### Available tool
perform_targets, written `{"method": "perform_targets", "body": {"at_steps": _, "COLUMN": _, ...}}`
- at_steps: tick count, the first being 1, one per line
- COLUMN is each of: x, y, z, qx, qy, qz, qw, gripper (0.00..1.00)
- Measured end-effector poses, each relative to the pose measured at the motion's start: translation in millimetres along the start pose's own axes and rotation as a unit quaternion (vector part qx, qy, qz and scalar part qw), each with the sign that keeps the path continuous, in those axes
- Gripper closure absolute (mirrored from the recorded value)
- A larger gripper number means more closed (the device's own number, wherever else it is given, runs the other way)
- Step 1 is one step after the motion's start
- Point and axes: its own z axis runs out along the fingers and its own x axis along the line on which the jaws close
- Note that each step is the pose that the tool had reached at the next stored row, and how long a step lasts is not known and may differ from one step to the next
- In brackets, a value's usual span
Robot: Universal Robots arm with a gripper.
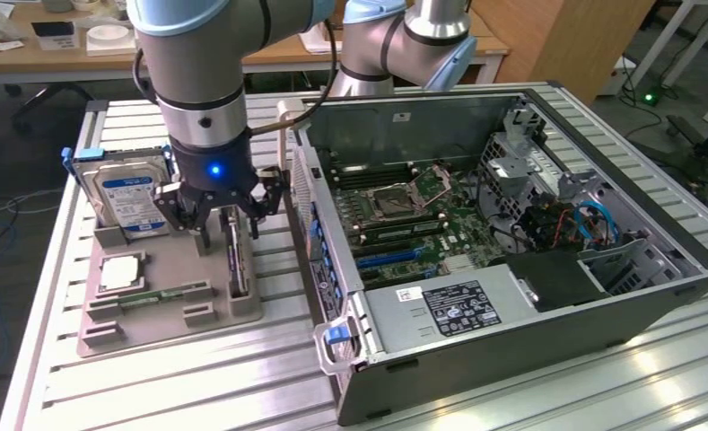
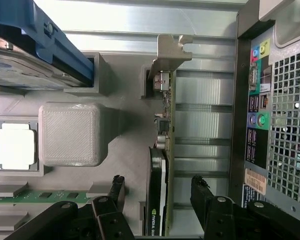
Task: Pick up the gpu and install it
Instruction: 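Pick up the gpu and move the gpu toward the slot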
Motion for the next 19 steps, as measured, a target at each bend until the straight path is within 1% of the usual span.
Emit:
{"method": "perform_targets", "body": {"at_steps": 9, "x": 0.0, "y": 2.9, "z": 2.5, "qx": 0.0001, "qy": 0.0002, "qz": 0.000, "qw": 1.0000, "gripper": 0.35}}
{"method": "perform_targets", "body": {"at_steps": 19, "x": 0.1, "y": 2.8, "z": 9.6, "qx": 0.0000, "qy": 0.0001, "qz": 0.000, "qw": 1.0000, "gripper": 0.35}}
